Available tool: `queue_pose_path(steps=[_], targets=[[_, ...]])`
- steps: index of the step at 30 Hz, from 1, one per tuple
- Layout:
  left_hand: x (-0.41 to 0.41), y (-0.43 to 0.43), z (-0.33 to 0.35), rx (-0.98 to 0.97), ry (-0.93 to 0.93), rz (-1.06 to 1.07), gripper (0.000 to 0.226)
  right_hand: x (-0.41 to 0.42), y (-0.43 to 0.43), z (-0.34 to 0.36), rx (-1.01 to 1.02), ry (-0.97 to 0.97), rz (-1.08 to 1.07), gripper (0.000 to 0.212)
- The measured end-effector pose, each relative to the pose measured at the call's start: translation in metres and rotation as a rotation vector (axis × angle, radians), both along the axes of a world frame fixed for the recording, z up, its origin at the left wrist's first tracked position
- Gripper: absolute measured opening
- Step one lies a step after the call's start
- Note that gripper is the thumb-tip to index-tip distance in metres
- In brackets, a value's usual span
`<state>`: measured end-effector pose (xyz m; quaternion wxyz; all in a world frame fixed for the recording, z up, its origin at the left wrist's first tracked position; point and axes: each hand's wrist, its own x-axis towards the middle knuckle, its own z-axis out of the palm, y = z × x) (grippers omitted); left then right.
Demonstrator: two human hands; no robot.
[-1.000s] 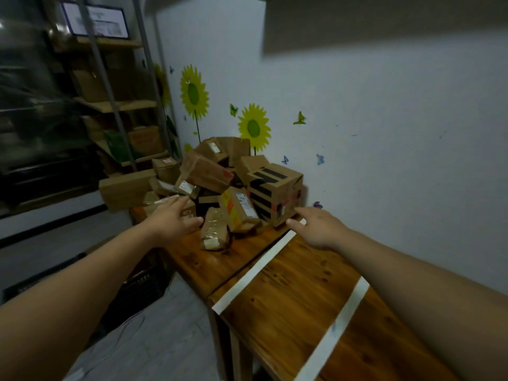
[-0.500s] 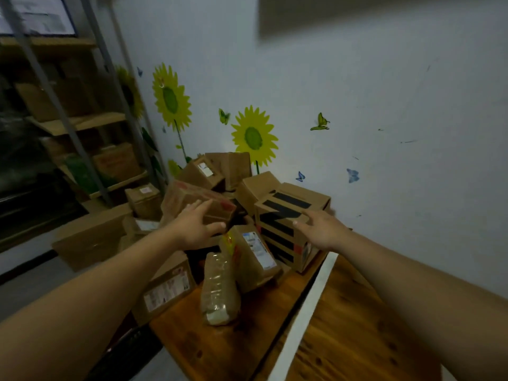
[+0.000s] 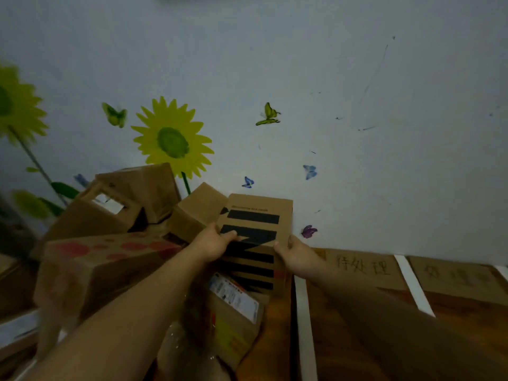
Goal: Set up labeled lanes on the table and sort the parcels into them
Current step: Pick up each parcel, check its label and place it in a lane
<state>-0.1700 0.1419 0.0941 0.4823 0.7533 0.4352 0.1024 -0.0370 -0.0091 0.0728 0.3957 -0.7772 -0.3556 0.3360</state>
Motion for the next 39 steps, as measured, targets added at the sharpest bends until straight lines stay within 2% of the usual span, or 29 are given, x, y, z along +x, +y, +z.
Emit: queue_pose_path(steps=[2,3,6,10,13,15,18,20,25,27,29,32,34,37,39], targets=[[0.002,0.015,-0.006,-0.060,0.002,0.025,0.046,-0.006,0.007,-0.006,-0.003,0.049,-0.081,0.019],[0.002,0.021,-0.007,-0.082,0.011,0.036,0.046,-0.008,0.009,-0.009,-0.002,0.075,-0.132,0.017],[0.000,0.033,-0.008,-0.147,-0.003,0.022,0.043,-0.012,0.010,-0.009,0.007,0.100,-0.265,0.030],[0.004,0.031,-0.001,-0.174,-0.165,0.046,0.042,-0.010,0.002,0.016,0.096,0.086,-0.368,0.031],[0.002,0.015,0.009,-0.212,-0.296,0.057,0.048,-0.007,-0.010,0.035,0.164,0.006,-0.440,0.034],[-0.002,0.006,0.012,-0.173,-0.353,0.041,0.060,-0.006,-0.020,0.045,0.230,-0.048,-0.438,0.039],[-0.009,-0.012,0.022,-0.147,-0.427,-0.012,0.089,-0.003,-0.039,0.059,0.294,-0.066,-0.364,0.052],[-0.015,-0.029,0.031,-0.170,-0.487,-0.039,0.080,-0.002,-0.053,0.067,0.321,-0.044,-0.358,0.053],[-0.027,-0.070,0.046,-0.235,-0.596,0.105,0.026,-0.002,-0.090,0.078,0.343,0.004,-0.322,0.049],[-0.030,-0.083,0.051,-0.278,-0.648,0.174,0.036,-0.004,-0.102,0.079,0.397,0.087,-0.329,0.044],[-0.035,-0.095,0.052,-0.271,-0.686,0.255,0.039,-0.008,-0.113,0.079,0.435,0.073,-0.306,0.047],[-0.047,-0.107,0.049,-0.193,-0.656,0.297,0.021,-0.014,-0.127,0.075,0.455,-0.034,-0.207,0.078],[-0.055,-0.110,0.050,-0.305,-0.636,0.230,0.028,-0.018,-0.135,0.075,0.456,-0.087,-0.177,0.089],[-0.069,-0.115,0.056,-0.526,-0.536,0.095,0.038,-0.023,-0.143,0.087,0.459,-0.155,-0.201,0.075],[-0.073,-0.115,0.057,-0.537,-0.536,0.072,0.036,-0.028,-0.143,0.100,0.467,-0.140,-0.268,0.057]])
